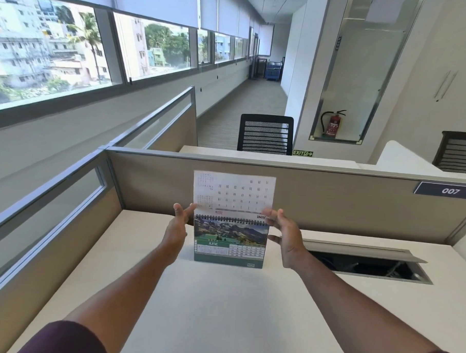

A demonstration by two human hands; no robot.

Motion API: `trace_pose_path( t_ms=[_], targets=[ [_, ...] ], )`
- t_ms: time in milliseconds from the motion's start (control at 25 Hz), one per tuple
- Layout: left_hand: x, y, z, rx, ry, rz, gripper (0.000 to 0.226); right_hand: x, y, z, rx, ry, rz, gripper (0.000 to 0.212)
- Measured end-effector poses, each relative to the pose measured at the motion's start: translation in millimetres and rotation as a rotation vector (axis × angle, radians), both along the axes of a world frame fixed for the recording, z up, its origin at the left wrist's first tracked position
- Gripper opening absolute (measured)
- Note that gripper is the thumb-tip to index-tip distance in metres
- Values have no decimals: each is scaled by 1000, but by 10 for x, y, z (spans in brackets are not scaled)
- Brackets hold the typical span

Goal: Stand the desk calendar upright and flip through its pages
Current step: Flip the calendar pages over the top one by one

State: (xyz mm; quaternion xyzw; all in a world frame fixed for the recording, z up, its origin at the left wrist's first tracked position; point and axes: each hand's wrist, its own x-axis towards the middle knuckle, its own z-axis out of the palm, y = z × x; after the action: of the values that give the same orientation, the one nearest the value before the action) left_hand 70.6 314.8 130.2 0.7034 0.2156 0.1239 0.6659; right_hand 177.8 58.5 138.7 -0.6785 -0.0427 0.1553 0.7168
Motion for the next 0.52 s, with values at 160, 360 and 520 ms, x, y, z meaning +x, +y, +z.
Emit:
trace_pose_path(
  t_ms=[160,360,520],
  targets=[
    [140,-6,-130,186,59,-57,74,122,38,-71,-100,-74,39,37],
    [288,70,-428,335,76,-98,68,222,57,-360,-420,-210,112,40],
    [324,51,-461,314,15,-96,56,174,83,-439,-461,-294,135,45]
  ],
)
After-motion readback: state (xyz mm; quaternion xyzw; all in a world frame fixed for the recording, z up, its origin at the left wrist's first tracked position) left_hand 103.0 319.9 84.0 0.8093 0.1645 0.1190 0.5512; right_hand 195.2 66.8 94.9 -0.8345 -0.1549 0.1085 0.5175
